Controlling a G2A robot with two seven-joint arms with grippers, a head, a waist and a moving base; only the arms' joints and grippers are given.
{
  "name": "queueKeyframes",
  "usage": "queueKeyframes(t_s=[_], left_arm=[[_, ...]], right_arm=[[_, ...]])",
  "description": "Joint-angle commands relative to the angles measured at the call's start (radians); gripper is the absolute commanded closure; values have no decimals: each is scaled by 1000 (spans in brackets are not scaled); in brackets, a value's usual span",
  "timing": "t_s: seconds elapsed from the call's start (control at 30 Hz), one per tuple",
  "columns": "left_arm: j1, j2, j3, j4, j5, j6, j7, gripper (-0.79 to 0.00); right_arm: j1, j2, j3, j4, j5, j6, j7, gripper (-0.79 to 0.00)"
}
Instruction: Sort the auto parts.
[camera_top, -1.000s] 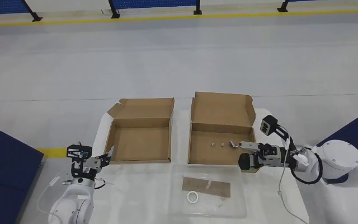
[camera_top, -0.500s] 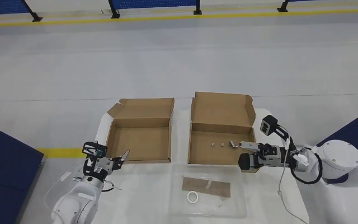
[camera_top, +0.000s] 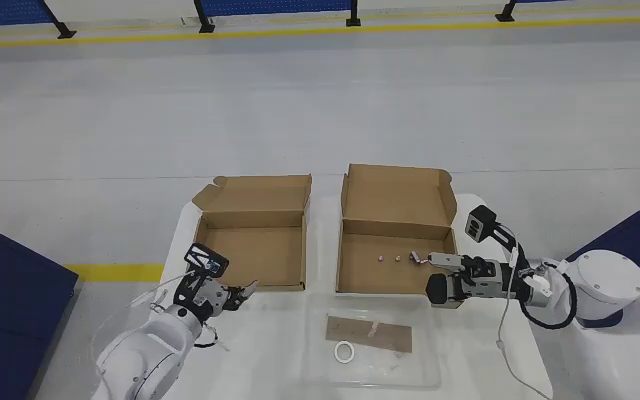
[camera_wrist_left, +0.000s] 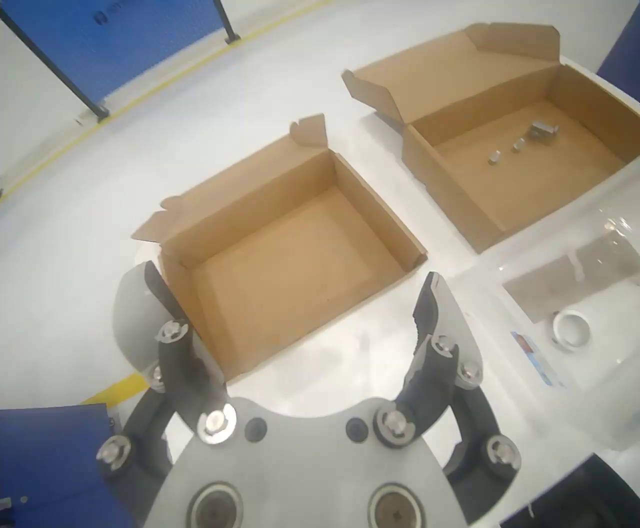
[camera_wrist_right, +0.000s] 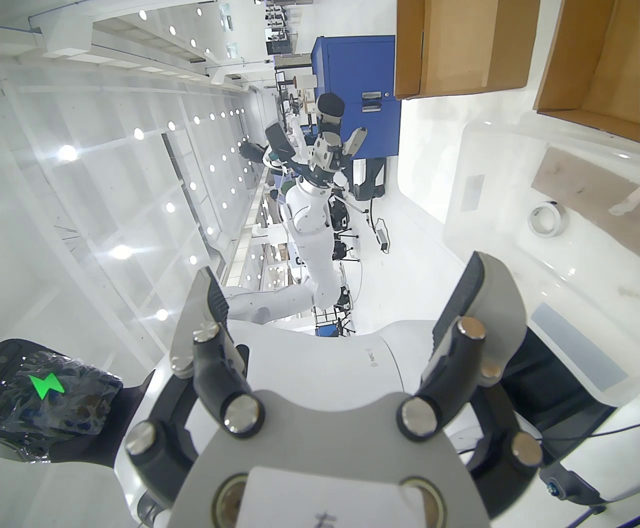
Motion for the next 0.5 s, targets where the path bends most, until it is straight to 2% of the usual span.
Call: queueKeyframes(t_s=[0.0, 0.27, 0.37, 0.47], left_arm=[[1, 0, -1, 2, 3, 3, 32, -785], [-3, 1, 7, -12, 28, -9, 21, -785], [-41, 5, 39, -60, 20, -82, -95, -785], [-106, 8, 78, -89, -63, -157, -276, -785]], right_arm=[[0, 0, 0, 0, 0, 0, 0, -785], [0, 0, 0, 0, 0, 0, 0, -785], [0, 0, 0, 0, 0, 0, 0, -785], [0, 0, 0, 0, 0, 0, 0, -785]])
